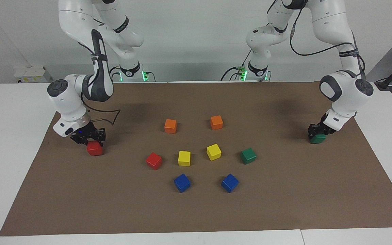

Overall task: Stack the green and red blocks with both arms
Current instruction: 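Lower and release the green block while the right gripper releases the red block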

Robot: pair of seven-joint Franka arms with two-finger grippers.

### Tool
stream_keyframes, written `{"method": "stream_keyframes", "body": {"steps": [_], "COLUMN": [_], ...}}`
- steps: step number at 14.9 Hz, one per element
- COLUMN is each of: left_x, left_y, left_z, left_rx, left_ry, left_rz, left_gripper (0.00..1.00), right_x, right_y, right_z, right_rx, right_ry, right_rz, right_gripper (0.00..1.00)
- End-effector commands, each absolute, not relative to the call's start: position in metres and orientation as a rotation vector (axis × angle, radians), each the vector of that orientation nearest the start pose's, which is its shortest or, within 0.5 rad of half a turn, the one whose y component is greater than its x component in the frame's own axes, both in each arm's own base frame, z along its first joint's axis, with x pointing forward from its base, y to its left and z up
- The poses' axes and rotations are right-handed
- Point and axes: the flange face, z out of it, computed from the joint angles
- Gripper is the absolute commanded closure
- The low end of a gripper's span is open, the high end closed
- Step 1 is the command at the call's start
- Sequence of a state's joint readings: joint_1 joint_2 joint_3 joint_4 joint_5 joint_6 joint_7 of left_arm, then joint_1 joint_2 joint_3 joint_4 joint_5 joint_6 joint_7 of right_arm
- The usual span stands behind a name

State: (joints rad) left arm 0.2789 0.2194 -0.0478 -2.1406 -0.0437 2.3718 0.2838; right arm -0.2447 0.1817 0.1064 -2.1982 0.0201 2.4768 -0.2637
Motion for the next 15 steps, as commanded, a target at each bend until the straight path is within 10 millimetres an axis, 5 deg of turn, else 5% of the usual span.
{"method": "stream_keyframes", "body": {"steps": [1,2,3,4,6,8,11,13,15], "left_x": [0.548,0.549,0.548,0.55,0.551,0.561,0.586,0.602,0.61], "left_y": [0.132,0.132,0.133,0.133,0.137,0.137,0.126,0.089,0.031], "left_z": [0.3,0.299,0.299,0.301,0.305,0.327,0.385,0.416,0.424], "left_rx": [-3.174,-3.175,-3.174,-3.173,-3.176,-3.185,-3.2,-3.203,-3.189], "left_ry": [0.052,0.073,0.095,0.122,0.131,0.143,0.18,0.091,-0.031], "left_rz": [-0.061,-0.056,-0.057,-0.055,-0.042,-0.001,0.069,0.098,0.111], "left_gripper": [1.0,0.95,0.01,0.0,0.0,0.0,0.0,0.0,0.0], "right_x": [0.556,0.557,0.557,0.557,0.556,0.555,0.558,0.559,0.563], "right_y": [-0.079,-0.079,-0.078,-0.079,-0.081,-0.081,-0.081,-0.081,-0.074], "right_z": [0.302,0.302,0.302,0.302,0.301,0.302,0.322,0.361,0.416], "right_rx": [-3.118,-3.119,-3.119,-3.119,-3.118,-3.118,-3.117,-3.114,-3.112], "right_ry": [-0.124,-0.124,-0.124,-0.122,-0.119,-0.122,-0.123,-0.128,-0.131], "right_rz": [-0.189,-0.201,-0.199,-0.197,-0.19,-0.173,-0.137,-0.07,-0.026], "right_gripper": [1.0,1.0,1.0,0.99,0.01,0.0,0.0,0.0,0.0]}}
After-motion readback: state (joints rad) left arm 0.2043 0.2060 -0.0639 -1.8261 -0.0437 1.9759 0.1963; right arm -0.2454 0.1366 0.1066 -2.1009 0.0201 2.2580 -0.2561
